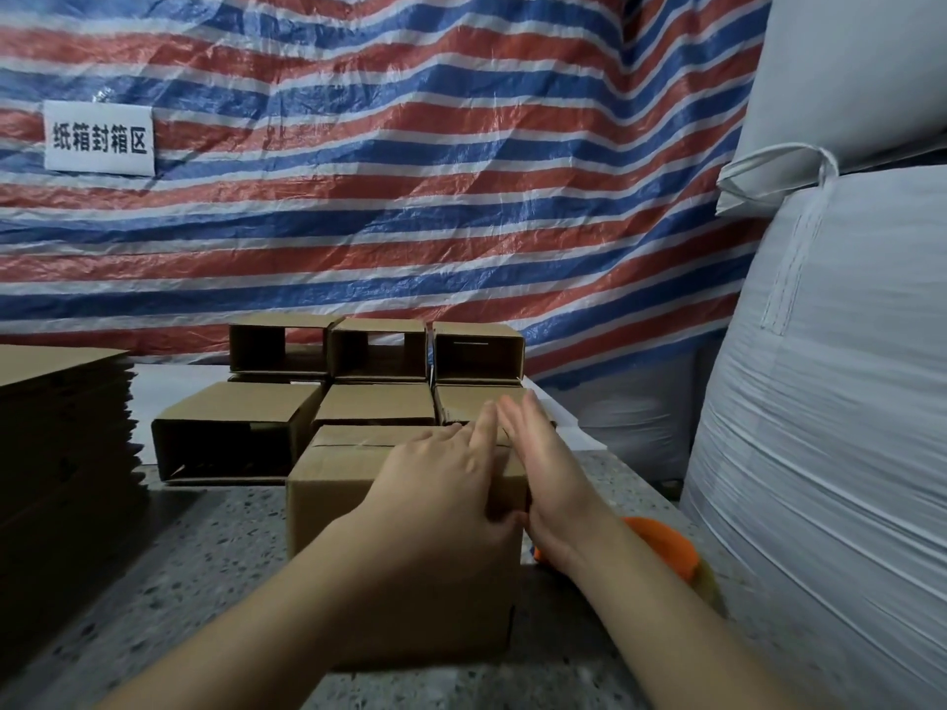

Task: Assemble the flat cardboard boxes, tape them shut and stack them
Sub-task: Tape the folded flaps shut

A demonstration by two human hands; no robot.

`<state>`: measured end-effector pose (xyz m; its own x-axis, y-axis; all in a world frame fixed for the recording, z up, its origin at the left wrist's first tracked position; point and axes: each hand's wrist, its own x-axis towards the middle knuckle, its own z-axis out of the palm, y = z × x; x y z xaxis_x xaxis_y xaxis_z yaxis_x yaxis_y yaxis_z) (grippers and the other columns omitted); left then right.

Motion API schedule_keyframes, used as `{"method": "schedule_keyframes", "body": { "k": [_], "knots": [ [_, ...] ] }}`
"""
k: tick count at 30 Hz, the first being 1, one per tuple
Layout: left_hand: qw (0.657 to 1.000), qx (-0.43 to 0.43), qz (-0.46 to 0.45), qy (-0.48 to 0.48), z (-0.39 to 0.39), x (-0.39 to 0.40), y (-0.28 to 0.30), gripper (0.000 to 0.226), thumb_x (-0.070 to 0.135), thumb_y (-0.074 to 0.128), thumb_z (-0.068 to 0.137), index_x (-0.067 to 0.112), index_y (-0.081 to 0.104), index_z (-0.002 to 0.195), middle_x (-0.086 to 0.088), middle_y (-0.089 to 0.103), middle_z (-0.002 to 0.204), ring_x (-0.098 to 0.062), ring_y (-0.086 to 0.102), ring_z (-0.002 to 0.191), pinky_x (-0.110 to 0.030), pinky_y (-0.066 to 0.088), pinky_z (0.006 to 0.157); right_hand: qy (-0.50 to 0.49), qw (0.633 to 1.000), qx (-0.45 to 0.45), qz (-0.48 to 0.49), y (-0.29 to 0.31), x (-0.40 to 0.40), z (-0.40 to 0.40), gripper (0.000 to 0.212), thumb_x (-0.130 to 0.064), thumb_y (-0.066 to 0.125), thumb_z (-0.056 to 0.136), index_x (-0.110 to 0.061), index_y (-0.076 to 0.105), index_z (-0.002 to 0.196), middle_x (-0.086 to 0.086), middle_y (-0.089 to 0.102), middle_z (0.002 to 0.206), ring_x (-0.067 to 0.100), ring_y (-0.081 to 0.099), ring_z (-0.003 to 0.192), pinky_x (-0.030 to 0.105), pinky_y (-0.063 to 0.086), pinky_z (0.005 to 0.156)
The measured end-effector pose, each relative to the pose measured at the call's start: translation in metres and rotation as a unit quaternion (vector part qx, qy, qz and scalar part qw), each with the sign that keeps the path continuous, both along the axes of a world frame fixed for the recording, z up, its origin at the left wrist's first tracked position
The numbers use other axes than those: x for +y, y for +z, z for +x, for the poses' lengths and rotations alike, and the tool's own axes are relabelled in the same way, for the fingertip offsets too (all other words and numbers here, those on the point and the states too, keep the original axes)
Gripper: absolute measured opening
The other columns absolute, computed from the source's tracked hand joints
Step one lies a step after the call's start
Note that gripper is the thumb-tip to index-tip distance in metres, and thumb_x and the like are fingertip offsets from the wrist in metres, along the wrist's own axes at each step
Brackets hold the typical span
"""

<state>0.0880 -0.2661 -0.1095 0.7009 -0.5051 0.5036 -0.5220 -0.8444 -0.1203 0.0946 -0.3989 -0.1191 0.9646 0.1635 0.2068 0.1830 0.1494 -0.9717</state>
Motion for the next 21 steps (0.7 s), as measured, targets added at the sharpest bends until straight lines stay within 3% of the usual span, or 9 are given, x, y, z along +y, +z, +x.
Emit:
{"method": "schedule_keyframes", "body": {
  "k": [2,5,8,10,12,14,16,18,21],
  "knots": [
    [1.0,0.005,0.004,-0.002,-0.001,0.001,0.0,0.104,0.063,0.052,0.086,0.016,-0.009,0.156,-0.003,0.027,0.161,-0.018,0.028,0.146,-0.031,0.026,0.116,0.028,0.998,0.039,0.031,-0.01,-0.003,0.0,0.063,-0.057,0.016,0.105,-0.051,0.077,0.091,-0.023,0.076,0.091,-0.008,0.07,0.09,0.012,0.055,0.068],
    [1.0,0.021,-0.012,-0.007,-0.002,0.002,0.002,0.106,0.06,0.056,0.084,0.019,-0.009,0.156,-0.001,0.024,0.162,-0.018,0.025,0.147,-0.032,0.023,0.117,0.008,0.995,0.091,0.046,-0.034,-0.003,-0.004,0.065,-0.064,0.022,0.101,-0.037,0.08,0.1,0.005,0.076,0.115,0.018,0.071,0.109,0.032,0.058,0.087],
    [0.993,0.032,-0.103,-0.039,-0.01,0.004,0.005,0.094,0.067,0.049,0.088,0.026,0.001,0.157,0.005,0.018,0.164,-0.013,0.019,0.148,-0.031,0.02,0.117,-0.047,0.988,0.143,0.024,-0.057,-0.002,-0.007,0.061,-0.058,0.028,0.104,-0.026,0.08,0.097,0.011,0.077,0.109,0.023,0.075,0.096,0.039,0.059,0.081],
    [0.974,0.027,-0.211,-0.082,-0.02,0.01,0.007,0.078,0.066,0.045,0.091,0.033,0.015,0.154,0.012,0.02,0.161,-0.005,0.019,0.146,-0.027,0.021,0.115,-0.085,0.985,0.15,-0.029,-0.061,-0.003,-0.014,0.057,-0.066,0.032,0.096,-0.026,0.073,0.1,0.009,0.077,0.103,0.023,0.072,0.101,0.039,0.058,0.084],
    [0.952,-0.011,-0.282,-0.114,-0.032,0.022,0.007,0.066,0.065,0.038,0.093,0.032,0.029,0.149,0.014,0.028,0.157,0.0,0.024,0.142,-0.029,0.027,0.116,-0.098,0.984,0.128,-0.074,-0.061,-0.008,-0.019,0.07,-0.078,0.026,0.079,-0.039,0.068,0.12,-0.001,0.066,0.128,0.028,0.052,0.132,0.048,0.044,0.108],
    [0.932,-0.097,-0.329,-0.119,-0.037,0.042,0.003,0.058,0.057,0.037,0.095,0.025,0.041,0.143,0.007,0.042,0.149,-0.006,0.037,0.137,-0.034,0.036,0.111,-0.111,0.986,0.057,-0.113,-0.058,-0.014,-0.016,0.081,-0.079,0.018,0.079,-0.047,0.035,0.151,-0.004,0.033,0.161,0.026,0.025,0.151,0.051,0.022,0.121],
    [0.9,-0.142,-0.398,-0.106,-0.035,0.067,-0.008,0.055,0.05,0.037,0.096,0.02,0.043,0.141,0.004,0.047,0.142,-0.008,0.042,0.132,-0.03,0.036,0.105,-0.113,0.985,-0.001,-0.133,-0.055,-0.017,-0.015,0.078,-0.08,0.014,0.085,-0.048,0.017,0.155,-0.011,0.018,0.166,0.015,0.017,0.152,0.041,0.017,0.12],
    [0.874,-0.103,-0.47,-0.069,-0.031,0.089,-0.022,0.062,0.054,0.034,0.095,0.018,0.038,0.146,0.008,0.042,0.141,0.001,0.037,0.129,-0.02,0.031,0.102,-0.109,0.982,-0.04,-0.148,-0.054,-0.019,-0.014,0.075,-0.081,0.014,0.088,-0.048,0.014,0.155,-0.017,0.017,0.165,0.006,0.017,0.15,0.033,0.016,0.12],
    [0.837,0.038,-0.546,-0.005,-0.028,0.107,-0.052,0.059,0.06,0.032,0.097,0.031,0.029,0.149,0.008,0.037,0.149,-0.002,0.035,0.129,-0.023,0.034,0.1,-0.095,0.983,-0.054,-0.145,-0.065,-0.02,-0.015,0.072,-0.069,0.019,0.088,-0.046,0.019,0.156,-0.022,0.025,0.16,0.004,0.024,0.148,0.037,0.022,0.123]
  ]
}}
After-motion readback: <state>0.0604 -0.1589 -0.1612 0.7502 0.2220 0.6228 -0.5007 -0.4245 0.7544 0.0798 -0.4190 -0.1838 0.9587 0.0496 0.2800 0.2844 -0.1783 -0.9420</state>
